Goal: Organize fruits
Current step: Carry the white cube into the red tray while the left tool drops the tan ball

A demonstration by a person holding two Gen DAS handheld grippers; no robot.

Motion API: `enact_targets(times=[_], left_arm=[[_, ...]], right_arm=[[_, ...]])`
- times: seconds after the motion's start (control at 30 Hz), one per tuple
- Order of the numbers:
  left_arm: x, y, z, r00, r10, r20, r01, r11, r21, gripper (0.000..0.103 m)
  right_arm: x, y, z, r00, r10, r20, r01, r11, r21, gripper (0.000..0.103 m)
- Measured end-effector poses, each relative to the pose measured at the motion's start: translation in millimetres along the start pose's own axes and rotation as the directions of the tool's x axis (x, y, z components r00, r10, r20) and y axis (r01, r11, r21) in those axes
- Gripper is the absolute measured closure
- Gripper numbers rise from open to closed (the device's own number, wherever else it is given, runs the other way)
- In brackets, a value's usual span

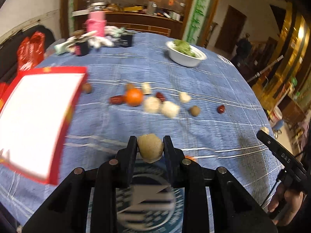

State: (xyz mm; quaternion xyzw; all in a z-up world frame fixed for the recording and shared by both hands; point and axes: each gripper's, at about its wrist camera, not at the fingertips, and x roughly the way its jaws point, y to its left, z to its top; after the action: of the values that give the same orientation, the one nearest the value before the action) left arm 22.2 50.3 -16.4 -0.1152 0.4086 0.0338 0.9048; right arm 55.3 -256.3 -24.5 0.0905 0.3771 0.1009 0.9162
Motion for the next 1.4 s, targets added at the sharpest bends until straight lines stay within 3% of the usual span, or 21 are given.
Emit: enact_targets(times=[0.17,0.33,0.53,0.67,0.87,1.07,1.2,1.23,1.3,1.4], left_arm=[[-28.9,57.2,-6.7,0.996,0.057,0.067,-0.049,0.992,-0.113,0.078],[-43.4,122.6,-8.5,0.986,0.140,0.087,-0.115,0.964,-0.241,0.078],[-47.6,181.2,-10.4,0.970,0.228,0.082,-0.188,0.922,-0.339,0.078],[-42.8,201.7,-9.9,0.963,0.260,0.066,-0.220,0.906,-0.362,0.078],[-33.9,225.0,-10.0,0.947,0.319,0.030,-0.286,0.884,-0.371,0.078],[-28.0,244.6,-14.8,0.933,0.359,-0.011,-0.335,0.858,-0.389,0.078],[-25.3,251.4,-16.8,0.933,0.359,-0.021,-0.337,0.853,-0.398,0.077],[-25.3,252.4,-17.5,0.938,0.347,-0.019,-0.327,0.860,-0.393,0.074],[-27.8,255.3,-19.4,0.953,0.303,-0.009,-0.282,0.876,-0.392,0.043],[-40.5,255.5,-23.6,0.958,0.281,0.063,-0.236,0.891,-0.387,0.029]], right_arm=[[-15.8,56.6,-7.9,0.997,0.070,-0.010,-0.071,0.992,-0.102,0.068],[-14.6,131.3,-17.4,0.984,0.172,-0.053,-0.179,0.960,-0.216,0.069],[-1.0,225.4,-29.6,0.955,0.275,-0.111,-0.297,0.896,-0.330,0.069],[23.4,285.2,-29.0,0.912,0.369,-0.179,-0.409,0.843,-0.349,0.069],[75.2,356.7,-37.7,0.884,0.373,-0.282,-0.461,0.801,-0.383,0.069],[95.4,380.5,-58.5,0.888,0.334,-0.316,-0.446,0.794,-0.413,0.069],[99.6,381.3,-61.3,0.890,0.320,-0.325,-0.438,0.799,-0.412,0.068],[100.6,380.9,-61.4,0.889,0.314,-0.333,-0.437,0.801,-0.410,0.067],[101.0,379.1,-63.3,0.887,0.308,-0.345,-0.438,0.800,-0.411,0.067],[90.7,373.1,-61.1,0.893,0.317,-0.320,-0.432,0.806,-0.404,0.049]])
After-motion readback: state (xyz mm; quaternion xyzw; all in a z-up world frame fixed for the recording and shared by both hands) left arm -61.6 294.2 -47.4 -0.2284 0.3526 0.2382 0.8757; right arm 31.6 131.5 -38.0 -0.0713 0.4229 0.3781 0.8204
